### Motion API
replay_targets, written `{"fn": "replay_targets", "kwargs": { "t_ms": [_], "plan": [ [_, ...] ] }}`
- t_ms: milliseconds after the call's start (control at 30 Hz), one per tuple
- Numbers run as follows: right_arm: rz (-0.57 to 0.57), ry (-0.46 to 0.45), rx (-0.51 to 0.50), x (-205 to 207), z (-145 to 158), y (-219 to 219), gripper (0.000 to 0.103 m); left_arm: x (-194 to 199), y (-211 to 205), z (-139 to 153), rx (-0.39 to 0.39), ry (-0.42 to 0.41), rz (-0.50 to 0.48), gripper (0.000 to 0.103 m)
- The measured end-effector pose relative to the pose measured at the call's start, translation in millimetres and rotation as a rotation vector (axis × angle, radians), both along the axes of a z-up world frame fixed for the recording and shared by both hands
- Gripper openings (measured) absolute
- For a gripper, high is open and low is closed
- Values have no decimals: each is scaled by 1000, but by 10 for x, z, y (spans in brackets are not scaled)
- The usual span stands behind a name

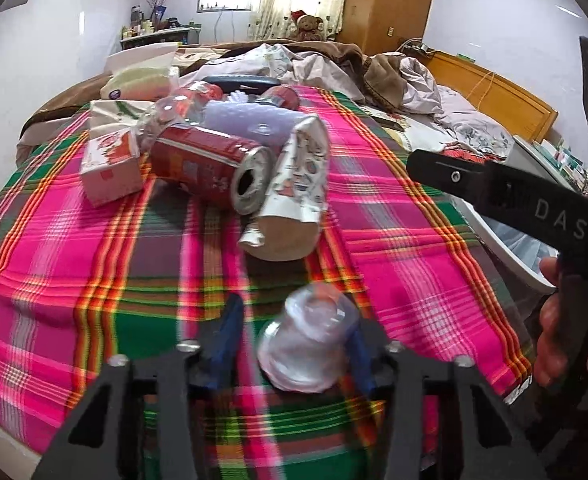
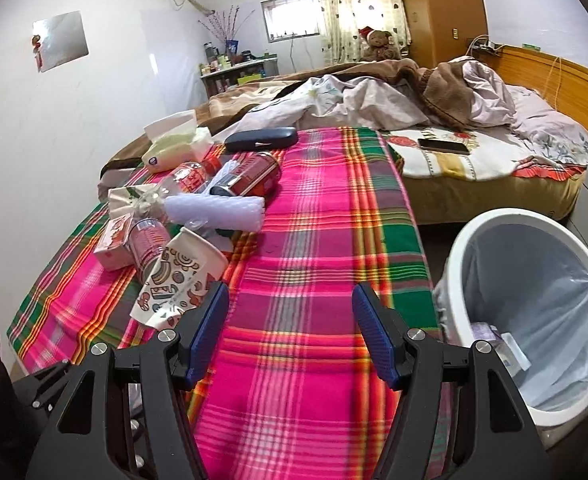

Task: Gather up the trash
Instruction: 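Move the left tool back to the clear plastic cup and grasp it, then grasp the patterned paper cup with the right tool while the left tool holds the clear cup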

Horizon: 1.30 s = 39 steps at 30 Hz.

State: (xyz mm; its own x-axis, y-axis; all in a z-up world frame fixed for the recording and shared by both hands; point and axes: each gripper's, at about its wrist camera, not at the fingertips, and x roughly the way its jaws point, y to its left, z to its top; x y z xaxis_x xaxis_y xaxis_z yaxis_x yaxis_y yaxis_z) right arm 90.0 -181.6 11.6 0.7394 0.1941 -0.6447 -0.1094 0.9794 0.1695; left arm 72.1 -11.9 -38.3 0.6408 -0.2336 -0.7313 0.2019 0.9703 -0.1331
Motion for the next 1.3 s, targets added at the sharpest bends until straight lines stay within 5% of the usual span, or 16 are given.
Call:
{"fn": "replay_targets", "kwargs": {
  "t_ms": [533, 1167, 1300],
  "plan": [
    [103, 42, 134, 231, -36, 486, 66, 31, 569, 6, 10, -1, 129, 37],
    [46, 179, 53, 327, -303, 638, 66, 157, 713, 13, 10, 17, 149, 37],
    [23, 163, 53, 284, -311, 605, 43, 163, 718, 8, 9, 21, 148, 37]
  ]
}}
